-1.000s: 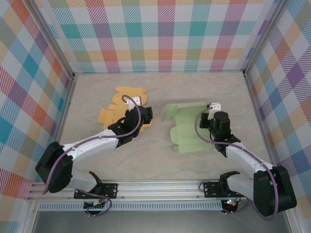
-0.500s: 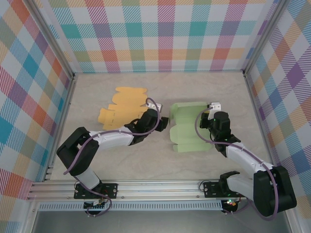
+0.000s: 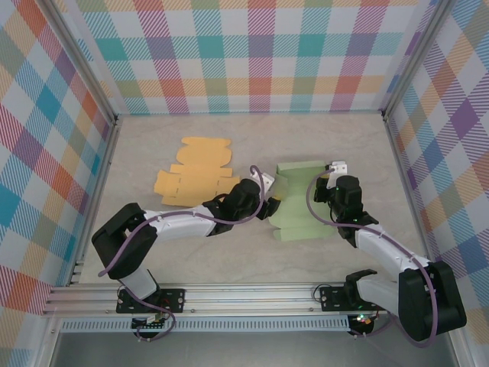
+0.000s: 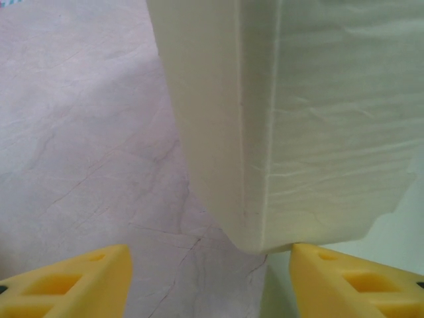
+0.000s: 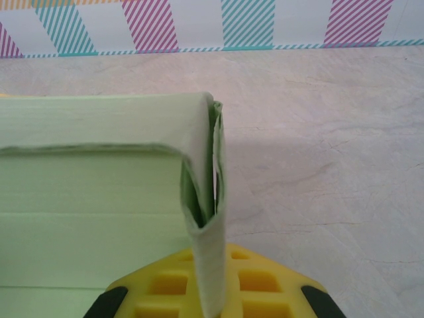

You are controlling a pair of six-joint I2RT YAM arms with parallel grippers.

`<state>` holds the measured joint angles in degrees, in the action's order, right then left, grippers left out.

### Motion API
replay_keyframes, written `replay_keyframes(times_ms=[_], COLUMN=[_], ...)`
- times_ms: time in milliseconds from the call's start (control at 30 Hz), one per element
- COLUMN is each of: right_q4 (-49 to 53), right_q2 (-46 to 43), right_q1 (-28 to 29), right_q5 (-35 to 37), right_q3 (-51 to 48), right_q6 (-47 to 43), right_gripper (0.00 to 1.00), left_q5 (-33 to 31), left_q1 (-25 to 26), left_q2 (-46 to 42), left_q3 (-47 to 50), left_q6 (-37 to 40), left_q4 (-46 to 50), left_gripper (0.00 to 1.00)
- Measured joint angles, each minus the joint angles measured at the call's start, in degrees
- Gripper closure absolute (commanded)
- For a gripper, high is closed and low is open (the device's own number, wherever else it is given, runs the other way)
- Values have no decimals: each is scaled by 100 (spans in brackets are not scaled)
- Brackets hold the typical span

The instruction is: Fold the paper box

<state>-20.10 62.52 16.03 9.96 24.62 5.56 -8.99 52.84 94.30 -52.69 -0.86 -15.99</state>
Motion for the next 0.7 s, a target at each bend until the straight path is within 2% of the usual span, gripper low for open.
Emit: replay_keyframes(times_ms=[333, 500, 700], right_q4=[0, 0, 0], right_q2=[0, 0, 0], right_q1=[0, 2, 2], right_q5=[-13, -20, -85], right_q3=[0, 0, 0], right_q6=[-2, -2, 0], right_gripper=[100, 100, 100], left_q5=[-4, -166, -752], left_q1=[0, 2, 70], left_q2=[160, 295, 535], left_q3=[-638, -769, -848], left_q6=[321, 380, 457], left_q4=[79, 52, -120], left_gripper=[41, 53, 66])
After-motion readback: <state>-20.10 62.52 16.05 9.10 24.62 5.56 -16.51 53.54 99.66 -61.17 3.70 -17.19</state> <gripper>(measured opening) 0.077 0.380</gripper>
